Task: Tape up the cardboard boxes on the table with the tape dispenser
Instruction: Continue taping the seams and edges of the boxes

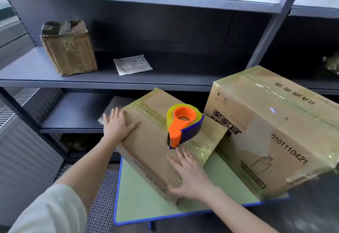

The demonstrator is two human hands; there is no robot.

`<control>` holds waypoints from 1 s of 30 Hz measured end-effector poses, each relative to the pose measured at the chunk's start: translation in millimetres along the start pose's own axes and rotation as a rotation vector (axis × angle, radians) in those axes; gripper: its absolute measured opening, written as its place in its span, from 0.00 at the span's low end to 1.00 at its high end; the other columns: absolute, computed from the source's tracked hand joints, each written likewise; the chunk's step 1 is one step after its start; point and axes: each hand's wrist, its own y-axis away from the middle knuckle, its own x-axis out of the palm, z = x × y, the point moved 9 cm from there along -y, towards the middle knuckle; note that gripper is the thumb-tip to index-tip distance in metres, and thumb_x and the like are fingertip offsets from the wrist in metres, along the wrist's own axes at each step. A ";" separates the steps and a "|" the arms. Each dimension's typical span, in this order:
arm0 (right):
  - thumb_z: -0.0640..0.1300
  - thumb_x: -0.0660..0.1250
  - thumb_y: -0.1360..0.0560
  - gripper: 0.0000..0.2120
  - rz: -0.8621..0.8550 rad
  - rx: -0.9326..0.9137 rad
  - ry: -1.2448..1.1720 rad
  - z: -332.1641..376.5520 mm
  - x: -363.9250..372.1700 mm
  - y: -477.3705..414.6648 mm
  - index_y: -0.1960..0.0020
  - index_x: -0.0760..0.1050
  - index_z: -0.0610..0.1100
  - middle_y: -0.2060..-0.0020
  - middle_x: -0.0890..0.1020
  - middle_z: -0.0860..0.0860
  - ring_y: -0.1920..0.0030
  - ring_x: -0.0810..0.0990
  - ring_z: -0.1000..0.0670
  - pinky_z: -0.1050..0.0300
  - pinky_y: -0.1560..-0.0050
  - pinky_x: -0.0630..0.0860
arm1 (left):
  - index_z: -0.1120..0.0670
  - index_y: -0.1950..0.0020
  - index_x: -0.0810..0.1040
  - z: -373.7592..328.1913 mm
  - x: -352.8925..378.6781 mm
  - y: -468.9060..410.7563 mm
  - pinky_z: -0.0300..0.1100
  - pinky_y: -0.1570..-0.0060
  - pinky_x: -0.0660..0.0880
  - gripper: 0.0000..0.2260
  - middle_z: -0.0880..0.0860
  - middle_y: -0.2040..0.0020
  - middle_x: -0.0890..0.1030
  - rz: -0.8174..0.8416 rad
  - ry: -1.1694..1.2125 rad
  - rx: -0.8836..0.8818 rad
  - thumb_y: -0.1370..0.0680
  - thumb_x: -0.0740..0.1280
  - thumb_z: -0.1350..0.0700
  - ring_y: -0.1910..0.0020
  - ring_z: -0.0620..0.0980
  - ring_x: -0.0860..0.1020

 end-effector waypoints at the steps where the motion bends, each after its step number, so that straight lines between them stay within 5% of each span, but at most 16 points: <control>1: 0.62 0.61 0.26 0.41 0.004 -0.005 -0.007 -1.3 -0.3 -0.2 0.22 0.43 0.52 0.25 0.36 0.42 0.25 0.35 0.44 0.56 0.32 0.29 | 0.57 0.25 0.57 2.3 -0.7 -1.0 0.55 0.26 0.43 0.40 0.56 0.23 0.54 -0.001 0.002 -0.013 0.26 0.55 0.31 0.24 0.52 0.49; 7: 0.62 0.61 0.27 0.41 0.009 -0.020 0.004 -7.2 4.2 1.1 0.22 0.44 0.52 0.25 0.37 0.41 0.24 0.37 0.44 0.55 0.29 0.32 | 0.57 0.29 0.63 4.1 -8.5 7.2 0.53 0.32 0.60 0.40 0.55 0.29 0.66 -0.114 -0.022 -0.031 0.29 0.58 0.29 0.31 0.56 0.64; 20: 0.52 0.64 0.26 0.43 0.167 -0.062 0.086 -16.5 -3.7 24.2 0.22 0.40 0.45 0.24 0.38 0.43 0.24 0.40 0.45 0.59 0.33 0.33 | 0.62 0.31 0.65 27.9 -7.2 102.1 0.53 0.40 0.62 0.39 0.61 0.34 0.69 -0.187 -0.048 -0.355 0.27 0.59 0.31 0.36 0.60 0.68; 26: 0.27 0.56 0.28 0.41 0.019 0.085 -0.014 -60.7 -25.4 18.3 0.22 0.43 0.48 0.23 0.45 0.53 0.23 0.45 0.50 0.61 0.30 0.37 | 0.66 0.56 0.73 -8.7 -2.6 180.1 0.49 0.62 0.70 0.30 0.65 0.61 0.75 -0.262 -0.074 -0.430 0.34 0.72 0.38 0.61 0.60 0.74; 30: 0.28 0.55 0.26 0.38 0.003 0.160 0.019 -76.3 -26.6 15.1 0.22 0.41 0.44 0.23 0.45 0.49 0.23 0.44 0.47 0.54 0.26 0.40 | 0.67 0.55 0.74 -25.3 1.0 205.4 0.49 0.63 0.71 0.30 0.63 0.61 0.75 -0.243 -0.116 -0.378 0.33 0.71 0.39 0.61 0.60 0.74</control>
